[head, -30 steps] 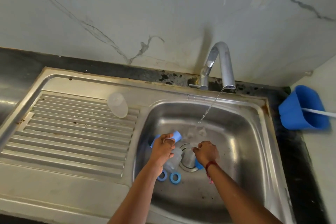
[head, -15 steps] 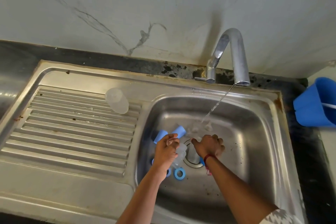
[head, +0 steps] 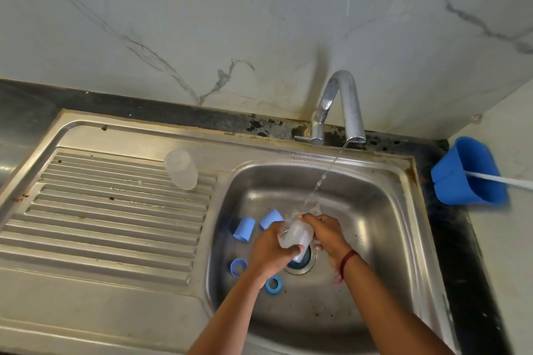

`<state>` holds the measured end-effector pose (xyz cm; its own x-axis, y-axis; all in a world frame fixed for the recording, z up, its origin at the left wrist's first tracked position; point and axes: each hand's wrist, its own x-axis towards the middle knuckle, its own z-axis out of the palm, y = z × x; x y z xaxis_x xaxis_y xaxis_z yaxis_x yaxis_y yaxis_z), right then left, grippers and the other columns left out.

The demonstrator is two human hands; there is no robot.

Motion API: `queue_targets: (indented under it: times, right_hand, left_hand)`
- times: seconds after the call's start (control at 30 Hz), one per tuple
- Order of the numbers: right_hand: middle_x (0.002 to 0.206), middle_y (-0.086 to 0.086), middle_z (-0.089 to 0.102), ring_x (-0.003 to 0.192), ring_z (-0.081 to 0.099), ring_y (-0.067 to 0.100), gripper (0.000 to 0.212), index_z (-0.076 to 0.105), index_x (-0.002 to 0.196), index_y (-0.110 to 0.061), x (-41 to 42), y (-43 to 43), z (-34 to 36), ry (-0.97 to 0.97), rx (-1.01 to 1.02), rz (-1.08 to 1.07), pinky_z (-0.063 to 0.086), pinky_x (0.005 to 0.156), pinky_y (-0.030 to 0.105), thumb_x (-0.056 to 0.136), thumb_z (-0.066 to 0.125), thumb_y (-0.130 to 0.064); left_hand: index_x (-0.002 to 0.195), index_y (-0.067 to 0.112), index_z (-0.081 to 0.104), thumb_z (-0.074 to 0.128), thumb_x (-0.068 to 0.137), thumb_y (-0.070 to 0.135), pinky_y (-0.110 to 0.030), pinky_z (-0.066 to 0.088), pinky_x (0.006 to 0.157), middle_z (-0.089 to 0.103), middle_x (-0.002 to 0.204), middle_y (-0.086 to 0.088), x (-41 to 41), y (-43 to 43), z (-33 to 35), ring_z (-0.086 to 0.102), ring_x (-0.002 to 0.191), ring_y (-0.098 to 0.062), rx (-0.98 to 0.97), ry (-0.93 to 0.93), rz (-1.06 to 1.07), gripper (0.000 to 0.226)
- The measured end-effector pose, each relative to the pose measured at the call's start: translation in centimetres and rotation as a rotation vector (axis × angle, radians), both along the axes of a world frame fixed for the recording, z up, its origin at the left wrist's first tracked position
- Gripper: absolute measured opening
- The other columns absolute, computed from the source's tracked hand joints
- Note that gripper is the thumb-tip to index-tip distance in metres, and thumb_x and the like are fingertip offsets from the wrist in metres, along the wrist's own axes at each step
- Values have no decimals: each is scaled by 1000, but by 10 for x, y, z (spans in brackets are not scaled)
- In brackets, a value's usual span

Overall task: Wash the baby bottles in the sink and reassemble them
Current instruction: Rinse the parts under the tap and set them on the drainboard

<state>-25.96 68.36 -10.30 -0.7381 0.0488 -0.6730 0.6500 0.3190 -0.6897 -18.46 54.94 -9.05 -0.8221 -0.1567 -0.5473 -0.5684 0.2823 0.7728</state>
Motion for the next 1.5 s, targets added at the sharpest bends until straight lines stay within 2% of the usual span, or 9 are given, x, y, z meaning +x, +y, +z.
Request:
queue_targets:
  times: [0.1, 0.2, 0.33, 0.53, 0.67, 0.8, 1.03, 1.2, 1.5]
  right_hand:
    - [100, 16, 72, 82, 69, 28, 41, 68, 104, -11, 5, 0, 13, -136, -141, -59, 51, 53, 27, 83, 71, -45]
    - [102, 11, 73, 91, 70, 28, 42, 70, 108, -17, 9, 2, 19, -174, -182, 20, 56, 63, 32, 86, 67, -53]
    - [98, 11, 75, 82, 72, 26, 38, 69, 111, -12, 10, 7, 31, -224, -286, 153, 60, 71, 38, 86, 72, -41]
    - [113, 5, 67, 100, 66, 21, 54, 56, 113, -21, -10, 8, 13, 118, -56, 125, 59, 84, 40, 69, 87, -14]
    - [104, -4, 61, 94, 60, 17, 57, 53, 113, -17, -17, 1, 13, 324, 150, 144, 47, 78, 26, 68, 88, -16]
    - [101, -4, 61, 89, 58, 16, 56, 53, 114, -15, -28, -9, 10, 471, 231, 232, 43, 76, 24, 69, 87, -16]
    - [104, -1, 67, 91, 61, 16, 57, 56, 118, -15, -35, -11, 1, 582, 242, 149, 45, 77, 22, 69, 86, -14]
    - [105, -2, 68, 92, 63, 14, 55, 56, 117, -19, -32, -8, -5, 622, 236, 141, 50, 79, 24, 70, 86, -12]
    - [105, -4, 65, 92, 61, 12, 55, 57, 118, -18, -32, -5, 0, 653, 264, 65, 46, 73, 17, 71, 85, -9]
  left_hand:
    - [122, 24, 54, 80, 76, 33, -17, 48, 71, 63, 110, 8, 2, 10, 5, 60, 94, -5, 16, -4, -26, 54]
    - [116, 22, 59, 78, 76, 41, -17, 51, 68, 68, 104, 8, 0, 14, 7, 64, 88, -3, 15, 0, 45, 48]
    - [112, 22, 63, 79, 76, 39, -16, 52, 66, 70, 98, 9, -4, 9, 7, 65, 85, 0, -9, 45, 50, 43]
    - [147, 24, 38, 82, 76, 32, -20, 44, 91, 54, 132, 2, -19, -8, 3, 53, 121, -14, -76, 18, 25, 84]
    - [140, 23, 44, 74, 84, 19, -2, 41, 69, 61, 121, -1, -34, -12, 0, 56, 100, -8, -42, 41, 116, 63]
    - [138, 21, 51, 49, 92, 2, -20, 49, 89, 64, 120, -2, -52, -12, 1, 60, 107, -10, -30, 84, 191, 50]
    - [134, 22, 58, 43, 91, -5, -32, 43, 109, 61, 131, 2, -74, -4, 3, 55, 124, -13, 42, 125, 189, 53]
    - [134, 29, 58, 43, 92, -4, -37, 46, 108, 59, 136, 3, -79, -2, -5, 54, 127, -14, 59, 121, 149, 56]
    - [135, 26, 57, 40, 90, -13, -28, 47, 105, 60, 134, 5, -75, 6, -7, 53, 127, -11, 136, 149, 113, 62]
